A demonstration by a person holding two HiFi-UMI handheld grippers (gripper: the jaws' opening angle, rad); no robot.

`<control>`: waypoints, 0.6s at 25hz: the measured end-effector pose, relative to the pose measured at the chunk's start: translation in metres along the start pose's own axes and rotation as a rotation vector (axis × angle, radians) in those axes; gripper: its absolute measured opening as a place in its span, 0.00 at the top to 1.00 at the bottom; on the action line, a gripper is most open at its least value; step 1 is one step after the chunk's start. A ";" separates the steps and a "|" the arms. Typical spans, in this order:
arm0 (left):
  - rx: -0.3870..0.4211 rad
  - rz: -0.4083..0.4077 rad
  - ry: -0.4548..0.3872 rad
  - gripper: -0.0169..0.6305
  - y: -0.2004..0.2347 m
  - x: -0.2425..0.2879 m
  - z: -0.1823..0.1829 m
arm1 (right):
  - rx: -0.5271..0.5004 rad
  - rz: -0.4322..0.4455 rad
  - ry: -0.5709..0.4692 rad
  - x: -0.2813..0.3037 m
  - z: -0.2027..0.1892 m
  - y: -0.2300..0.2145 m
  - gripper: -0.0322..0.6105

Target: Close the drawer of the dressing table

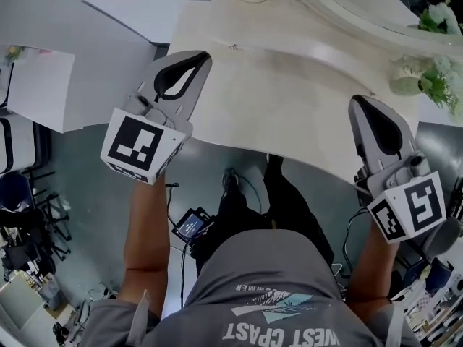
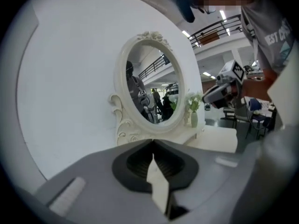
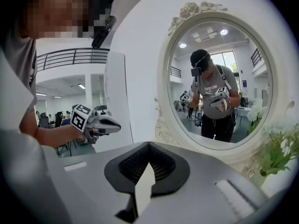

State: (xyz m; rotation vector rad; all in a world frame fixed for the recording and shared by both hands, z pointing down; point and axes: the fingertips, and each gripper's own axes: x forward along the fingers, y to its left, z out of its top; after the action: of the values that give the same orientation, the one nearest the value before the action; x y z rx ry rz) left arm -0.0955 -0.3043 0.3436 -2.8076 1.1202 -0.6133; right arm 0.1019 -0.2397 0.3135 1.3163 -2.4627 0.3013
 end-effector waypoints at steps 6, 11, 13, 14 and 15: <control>0.055 0.012 -0.049 0.97 -0.032 -0.041 0.058 | -0.034 -0.010 -0.048 -0.035 0.019 0.001 0.95; 0.117 0.024 -0.090 0.97 -0.044 -0.081 0.091 | -0.063 -0.015 -0.088 -0.052 0.038 0.019 0.95; 0.138 0.027 -0.107 0.97 -0.047 -0.098 0.102 | -0.077 -0.017 -0.101 -0.059 0.047 0.028 0.95; 0.150 0.029 -0.115 0.97 -0.048 -0.105 0.107 | -0.084 -0.019 -0.108 -0.062 0.051 0.031 0.95; 0.163 0.031 -0.125 0.97 -0.049 -0.112 0.112 | -0.092 -0.022 -0.115 -0.065 0.055 0.035 0.95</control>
State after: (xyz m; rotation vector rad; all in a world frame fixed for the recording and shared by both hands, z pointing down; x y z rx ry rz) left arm -0.0945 -0.2031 0.2123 -2.6457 1.0386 -0.4943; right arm 0.0960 -0.1892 0.2366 1.3557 -2.5210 0.1084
